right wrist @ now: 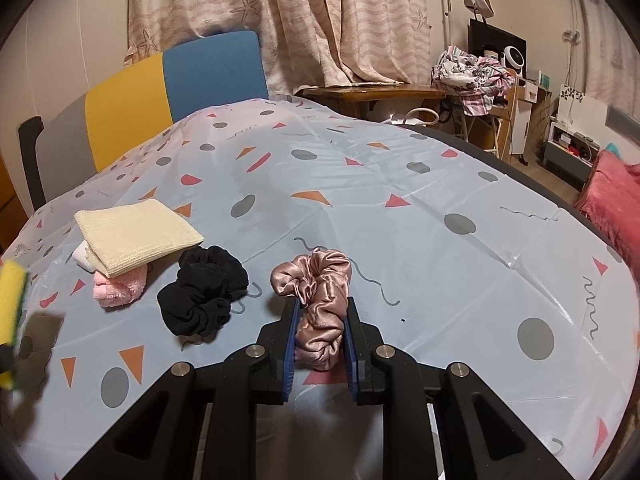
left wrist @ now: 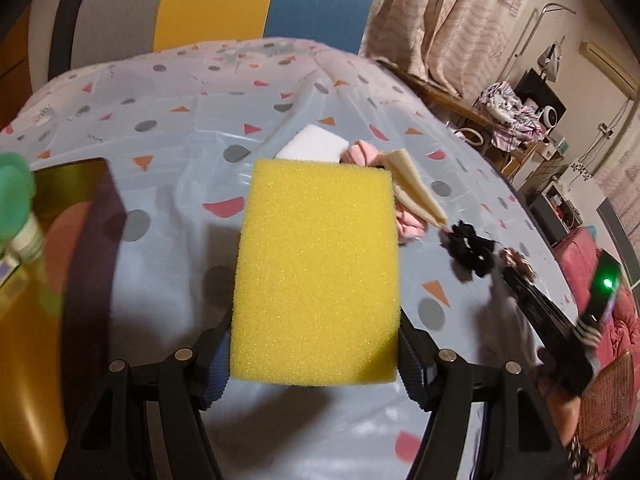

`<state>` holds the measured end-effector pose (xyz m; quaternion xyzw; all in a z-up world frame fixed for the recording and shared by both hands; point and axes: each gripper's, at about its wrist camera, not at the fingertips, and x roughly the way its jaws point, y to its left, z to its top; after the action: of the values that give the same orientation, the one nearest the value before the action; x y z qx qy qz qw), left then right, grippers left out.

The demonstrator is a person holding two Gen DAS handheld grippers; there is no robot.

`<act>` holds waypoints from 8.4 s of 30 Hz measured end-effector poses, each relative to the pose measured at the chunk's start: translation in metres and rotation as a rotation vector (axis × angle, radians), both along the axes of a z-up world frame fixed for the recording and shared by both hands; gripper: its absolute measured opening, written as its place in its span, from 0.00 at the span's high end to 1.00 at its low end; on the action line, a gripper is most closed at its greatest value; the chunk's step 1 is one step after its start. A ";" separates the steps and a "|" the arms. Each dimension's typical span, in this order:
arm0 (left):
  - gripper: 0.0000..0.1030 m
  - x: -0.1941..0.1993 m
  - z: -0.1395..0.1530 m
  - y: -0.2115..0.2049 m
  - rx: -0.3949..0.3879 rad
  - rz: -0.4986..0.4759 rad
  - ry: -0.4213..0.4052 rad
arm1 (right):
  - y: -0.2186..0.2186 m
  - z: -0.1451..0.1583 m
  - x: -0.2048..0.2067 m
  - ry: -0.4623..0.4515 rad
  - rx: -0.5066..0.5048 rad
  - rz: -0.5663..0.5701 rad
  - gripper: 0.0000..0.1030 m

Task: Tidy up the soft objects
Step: 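Carry the yellow sponge into the gold tray and open the left gripper while the right gripper holds the scrunchie, then carry the pink satin scrunchie into the gold tray and open the right gripper, then move the right gripper to the black scrunchie and grasp it, then grasp the cream waffle cloth with the left gripper while the right gripper holds the black scrunchie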

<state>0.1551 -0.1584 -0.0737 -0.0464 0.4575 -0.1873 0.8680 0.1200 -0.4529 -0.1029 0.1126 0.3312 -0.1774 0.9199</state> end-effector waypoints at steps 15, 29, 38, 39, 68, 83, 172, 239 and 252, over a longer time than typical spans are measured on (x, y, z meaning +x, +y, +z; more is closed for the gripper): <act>0.32 -0.052 0.039 0.091 -0.038 0.108 -0.092 | 0.006 0.002 0.000 0.013 -0.038 0.009 0.80; 0.32 -0.063 0.024 0.216 0.050 0.260 0.010 | 0.019 0.003 0.005 0.046 -0.106 0.038 0.80; 0.31 -0.069 0.001 0.277 0.190 0.323 0.103 | 0.029 0.002 0.009 0.068 -0.153 0.059 0.80; 0.31 -0.069 -0.002 0.282 0.203 0.327 0.115 | 0.030 0.002 0.010 0.070 -0.157 0.061 0.80; 0.21 -0.093 0.024 0.248 -0.086 0.281 -0.031 | 0.044 0.021 -0.011 0.012 -0.129 0.111 0.80; 0.22 -0.103 0.020 0.223 -0.116 0.242 -0.009 | 0.173 0.066 -0.023 -0.080 0.066 0.483 0.80; 0.22 -0.106 0.053 0.143 -0.177 0.045 -0.047 | 0.079 0.028 0.017 0.134 0.044 0.201 0.35; 0.86 0.092 0.009 -0.101 -0.055 -0.124 0.038 | 0.004 -0.010 0.047 0.010 0.188 0.093 0.77; 0.86 0.017 -0.009 -0.016 -0.115 -0.047 0.082 | 0.005 -0.010 0.047 0.020 0.170 0.092 0.77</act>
<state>0.1719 -0.1746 -0.0827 -0.0932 0.4822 -0.2318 0.8397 0.1667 -0.4476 -0.1127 0.1731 0.3592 -0.1071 0.9108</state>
